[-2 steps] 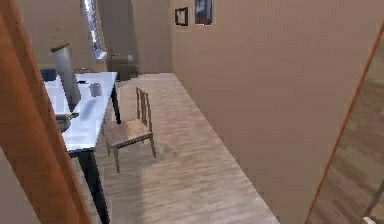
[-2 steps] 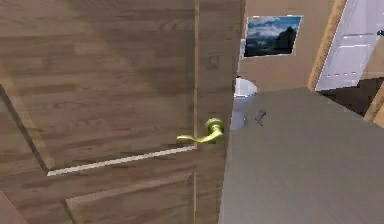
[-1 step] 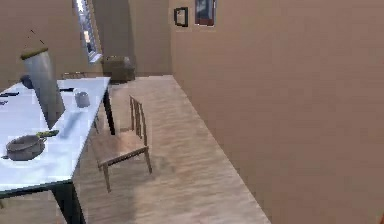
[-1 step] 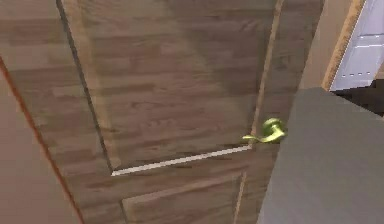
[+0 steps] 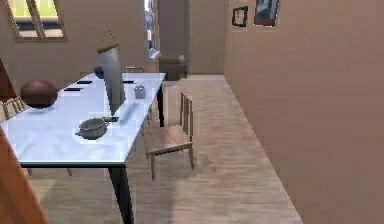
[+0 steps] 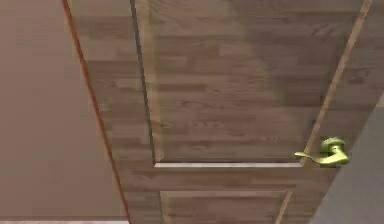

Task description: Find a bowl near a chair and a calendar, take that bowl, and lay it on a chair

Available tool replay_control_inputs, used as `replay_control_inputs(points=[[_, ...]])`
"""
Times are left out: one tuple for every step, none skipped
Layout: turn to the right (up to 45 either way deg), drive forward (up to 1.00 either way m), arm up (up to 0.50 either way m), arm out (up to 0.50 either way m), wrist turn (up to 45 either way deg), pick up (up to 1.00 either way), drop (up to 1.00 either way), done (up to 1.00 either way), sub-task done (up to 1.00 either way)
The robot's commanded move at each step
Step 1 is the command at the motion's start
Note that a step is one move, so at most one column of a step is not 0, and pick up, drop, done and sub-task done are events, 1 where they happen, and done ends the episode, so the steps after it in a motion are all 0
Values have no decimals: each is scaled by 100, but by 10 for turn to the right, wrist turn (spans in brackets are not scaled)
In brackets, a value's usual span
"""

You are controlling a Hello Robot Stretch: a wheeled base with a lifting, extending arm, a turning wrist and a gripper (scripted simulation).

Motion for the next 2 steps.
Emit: replay_control_inputs(points=[[0,30,0,0,0,0,0,0,0],[0,15,0,0,0,0,0,0,0]])
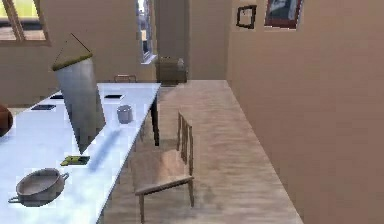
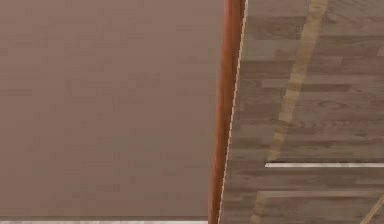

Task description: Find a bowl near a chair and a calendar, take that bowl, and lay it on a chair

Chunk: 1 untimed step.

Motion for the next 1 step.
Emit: replay_control_inputs(points=[[-450,0,0,0,0,0,0,0,0]])
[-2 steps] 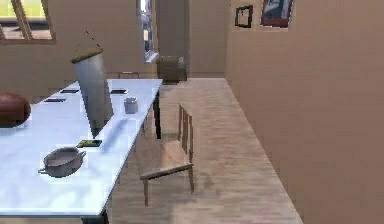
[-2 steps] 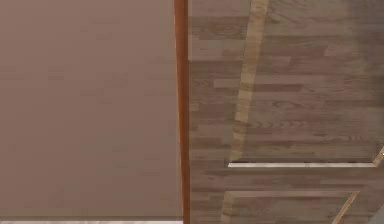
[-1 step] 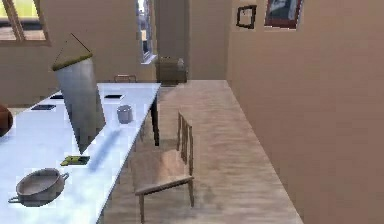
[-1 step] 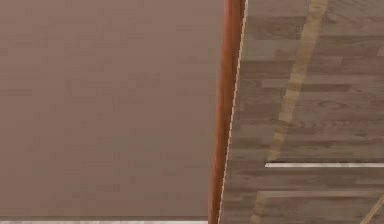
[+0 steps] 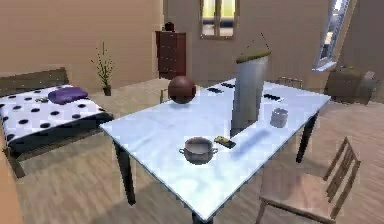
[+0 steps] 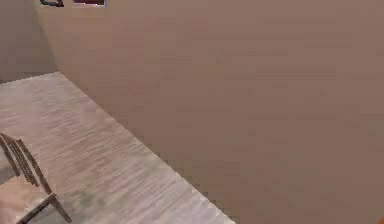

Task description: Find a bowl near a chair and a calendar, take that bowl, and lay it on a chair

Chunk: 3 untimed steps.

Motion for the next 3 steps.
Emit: replay_control_inputs(points=[[-360,0,0,0,0,0,0,0,0],[0,100,0,0,0,0,0,0,0],[-60,0,0,0,0,0,0,0,0]])
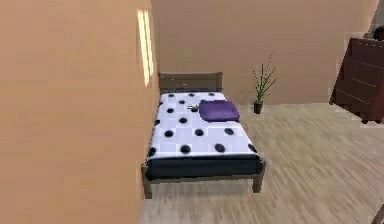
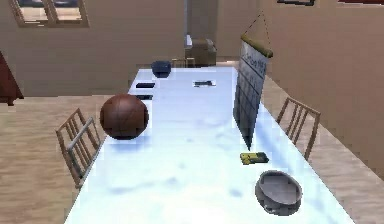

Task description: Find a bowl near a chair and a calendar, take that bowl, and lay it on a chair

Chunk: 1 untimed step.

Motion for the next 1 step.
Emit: replay_control_inputs(points=[[-30,0,0,0,0,0,0,0,0]])
